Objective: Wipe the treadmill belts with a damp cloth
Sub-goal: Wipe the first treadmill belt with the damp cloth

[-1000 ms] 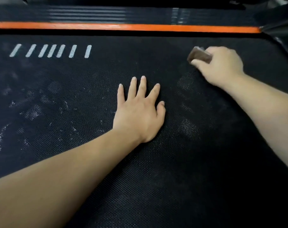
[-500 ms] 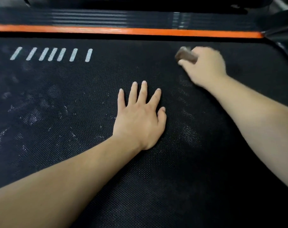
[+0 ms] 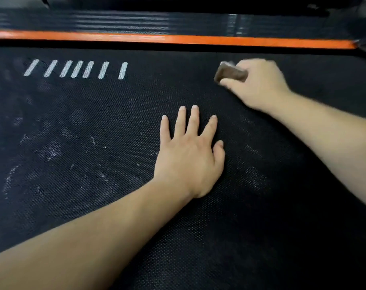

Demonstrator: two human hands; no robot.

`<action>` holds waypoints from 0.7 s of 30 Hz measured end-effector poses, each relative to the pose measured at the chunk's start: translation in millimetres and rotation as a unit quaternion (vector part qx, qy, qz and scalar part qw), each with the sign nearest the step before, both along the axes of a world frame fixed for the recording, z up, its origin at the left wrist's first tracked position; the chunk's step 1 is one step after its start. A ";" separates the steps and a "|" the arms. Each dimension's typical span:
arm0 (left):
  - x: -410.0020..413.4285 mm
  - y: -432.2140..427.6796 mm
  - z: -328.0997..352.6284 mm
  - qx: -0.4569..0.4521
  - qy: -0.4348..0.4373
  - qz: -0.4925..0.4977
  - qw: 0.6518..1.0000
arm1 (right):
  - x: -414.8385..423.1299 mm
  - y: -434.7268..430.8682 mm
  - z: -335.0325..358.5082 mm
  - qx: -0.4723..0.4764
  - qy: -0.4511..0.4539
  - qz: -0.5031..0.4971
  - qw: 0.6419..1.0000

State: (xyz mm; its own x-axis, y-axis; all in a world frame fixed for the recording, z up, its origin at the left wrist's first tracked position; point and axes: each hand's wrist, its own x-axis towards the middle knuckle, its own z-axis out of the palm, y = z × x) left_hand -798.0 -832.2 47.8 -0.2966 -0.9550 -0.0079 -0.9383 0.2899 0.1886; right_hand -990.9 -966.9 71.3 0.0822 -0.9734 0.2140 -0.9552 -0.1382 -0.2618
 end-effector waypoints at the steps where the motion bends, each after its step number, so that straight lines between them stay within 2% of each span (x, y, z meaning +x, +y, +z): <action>1: 0.3 0.2 0.1 0.000 0.001 -0.001 1.000 | -6.5 -13.1 2.4 -0.010 0.001 -0.044 0.999; 4: 0.1 1.4 0.5 0.001 0.002 0.001 1.000 | -20.0 -48.7 7.6 -0.030 -0.015 -0.182 0.983; 6: 0.1 1.1 1.0 0.004 -0.001 0.000 1.000 | -12.1 -56.4 5.2 -0.027 -0.010 -0.169 0.985; 11: -0.7 2.1 2.7 0.008 -0.007 -0.001 1.000 | 2.3 -46.2 -3.5 -0.022 -0.016 -0.063 0.998; 13: -0.4 1.9 2.5 0.007 -0.005 0.000 1.000 | -5.0 -52.7 -0.2 -0.022 0.005 -0.083 0.996; 17: 0.0 2.4 1.9 0.005 0.001 0.000 1.000 | -43.8 -65.7 11.1 -0.029 0.022 -0.199 0.979; 21: 0.3 2.4 1.4 0.002 0.002 0.000 1.000 | -53.9 -63.1 11.4 -0.019 0.015 -0.228 0.973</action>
